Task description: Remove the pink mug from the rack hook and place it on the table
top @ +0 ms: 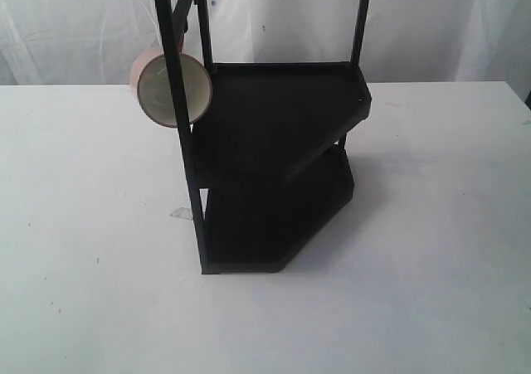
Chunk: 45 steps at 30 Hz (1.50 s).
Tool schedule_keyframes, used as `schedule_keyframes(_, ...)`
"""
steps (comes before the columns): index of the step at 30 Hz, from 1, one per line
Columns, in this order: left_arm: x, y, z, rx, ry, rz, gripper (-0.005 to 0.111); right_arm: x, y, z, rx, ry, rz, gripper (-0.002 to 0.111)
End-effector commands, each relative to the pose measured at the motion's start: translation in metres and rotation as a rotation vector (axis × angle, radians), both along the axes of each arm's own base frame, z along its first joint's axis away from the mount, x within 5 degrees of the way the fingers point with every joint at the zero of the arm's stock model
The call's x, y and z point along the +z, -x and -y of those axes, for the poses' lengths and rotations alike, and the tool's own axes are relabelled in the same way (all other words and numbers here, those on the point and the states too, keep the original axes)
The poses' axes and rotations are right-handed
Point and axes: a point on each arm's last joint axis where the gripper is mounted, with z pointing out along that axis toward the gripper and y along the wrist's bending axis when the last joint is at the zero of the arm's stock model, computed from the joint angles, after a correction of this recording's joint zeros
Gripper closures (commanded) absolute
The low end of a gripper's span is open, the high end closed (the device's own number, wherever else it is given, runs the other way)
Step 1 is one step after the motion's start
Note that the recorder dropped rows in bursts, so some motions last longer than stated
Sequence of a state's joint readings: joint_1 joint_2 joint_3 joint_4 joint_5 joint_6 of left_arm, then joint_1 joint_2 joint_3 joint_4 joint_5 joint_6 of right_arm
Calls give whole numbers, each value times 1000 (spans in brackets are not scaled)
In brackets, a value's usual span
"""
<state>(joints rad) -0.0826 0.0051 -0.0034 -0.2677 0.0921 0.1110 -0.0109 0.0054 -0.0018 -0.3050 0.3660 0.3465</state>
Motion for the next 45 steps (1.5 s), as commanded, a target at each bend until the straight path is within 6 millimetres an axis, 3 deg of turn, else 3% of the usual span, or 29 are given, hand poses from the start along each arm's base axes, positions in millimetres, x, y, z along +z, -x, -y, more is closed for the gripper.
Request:
schedule_keyframes(1,6,0,4,8,288,21,107,0,0,0,5,16,10,108)
schedule_keyframes(3,10,-1,2,31,344,60,107,0,0,0,5,16,10,108)
schedule_keyframes(8,35,-1,-18,206,554,351,107,0,0,0,5,16,10,108)
schedule_keyframes(10,53,3,-22,214,600,459,107,0,0,0,5,16,10,108)
schedule_keyframes(12,76,8,-20,177,509,552,107,0,0,0,5,16,10,108)
schedule_keyframes(15,101,13,-14,125,234,621,107,0,0,0,5,16,10,108)
schedule_keyframes(16,105,11,-12,116,165,604,107,0,0,0,5,16,10,108)
schedule_keyframes(18,103,-6,-8,96,29,399,107,0,0,0,5,16,10,108)
schedule_keyframes(19,89,-22,-6,82,-45,145,107,0,0,0,5,16,10,108)
schedule_keyframes(20,82,-28,-6,74,-74,46,107,0,0,0,5,16,10,108)
schedule_keyframes(23,67,-55,-2,66,-49,-200,107,0,0,0,5,16,10,108)
schedule_keyframes(27,67,-74,4,56,27,-360,107,0,0,0,5,16,10,108)
schedule_keyframes(30,75,-80,19,-103,-62,-427,107,0,0,0,5,16,10,108)
schedule_keyframes(32,76,-85,32,-275,-237,-447,107,0,0,0,5,16,10,108)
schedule_keyframes(39,57,-109,37,-292,-285,-556,107,0,0,0,5,16,10,108)
schedule_keyframes(45,89,-118,42,-307,-248,-568,107,0,0,0,5,16,10,108)
